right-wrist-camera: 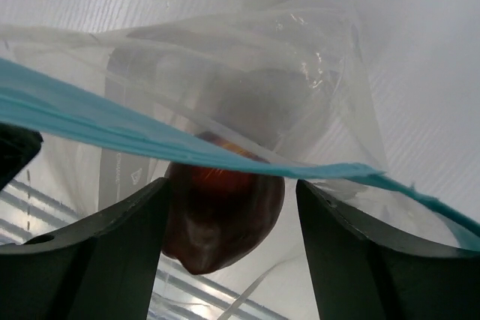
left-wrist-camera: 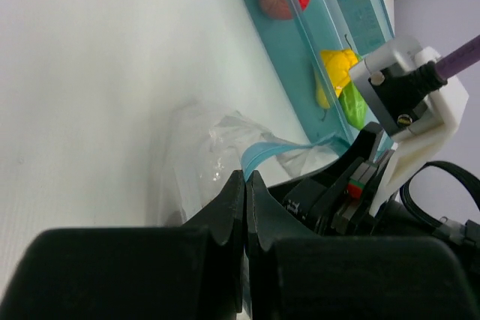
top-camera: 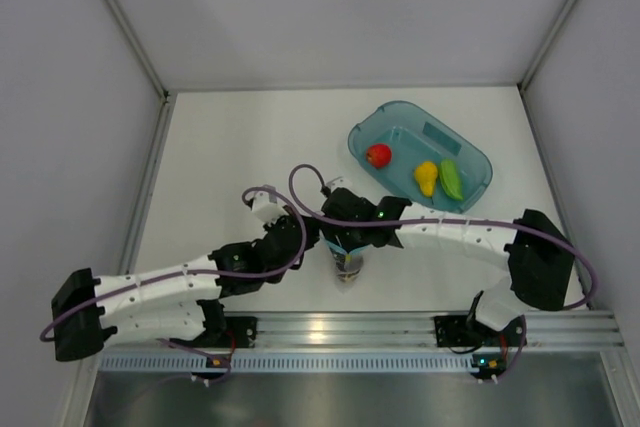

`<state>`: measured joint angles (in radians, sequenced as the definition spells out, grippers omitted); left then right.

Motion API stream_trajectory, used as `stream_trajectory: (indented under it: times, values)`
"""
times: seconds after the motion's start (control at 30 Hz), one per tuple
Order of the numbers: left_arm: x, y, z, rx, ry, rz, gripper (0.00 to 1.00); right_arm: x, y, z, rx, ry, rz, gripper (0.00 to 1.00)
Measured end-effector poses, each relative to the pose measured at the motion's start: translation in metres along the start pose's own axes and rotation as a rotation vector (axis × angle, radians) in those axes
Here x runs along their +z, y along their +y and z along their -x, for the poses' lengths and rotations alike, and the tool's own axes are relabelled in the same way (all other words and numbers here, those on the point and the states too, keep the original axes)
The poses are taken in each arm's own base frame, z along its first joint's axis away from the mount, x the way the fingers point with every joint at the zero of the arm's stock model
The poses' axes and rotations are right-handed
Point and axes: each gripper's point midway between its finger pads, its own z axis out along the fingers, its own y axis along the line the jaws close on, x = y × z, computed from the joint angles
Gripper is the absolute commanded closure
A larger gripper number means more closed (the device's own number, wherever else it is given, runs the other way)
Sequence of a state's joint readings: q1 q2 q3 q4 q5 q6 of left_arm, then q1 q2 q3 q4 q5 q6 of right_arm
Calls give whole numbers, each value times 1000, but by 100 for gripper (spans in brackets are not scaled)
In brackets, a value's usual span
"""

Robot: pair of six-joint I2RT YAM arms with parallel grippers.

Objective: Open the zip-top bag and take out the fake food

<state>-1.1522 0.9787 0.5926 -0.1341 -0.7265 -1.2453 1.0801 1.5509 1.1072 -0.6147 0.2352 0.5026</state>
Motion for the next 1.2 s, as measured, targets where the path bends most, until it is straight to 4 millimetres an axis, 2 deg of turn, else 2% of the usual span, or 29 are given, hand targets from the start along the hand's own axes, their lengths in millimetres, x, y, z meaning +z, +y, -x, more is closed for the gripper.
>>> stream_trajectory:
  times: [0.23,0.77,0.9,1.07,1.17,1.2]
  values:
    - [4,3,-1,62,-38,36,100,1,2,-14,25,30,35,25]
    - [2,22,-14,203,-29,92,100,21,16,-37,74,62,107,19]
    - [2,26,-15,228,-22,103,100,24,16,-39,73,67,104,10]
    - [2,34,-22,283,4,128,100,29,16,-43,66,82,95,10]
    - [4,39,-25,304,15,140,100,33,15,-46,62,92,86,16]
    - [4,39,-25,305,15,142,100,33,15,-47,62,93,84,21]
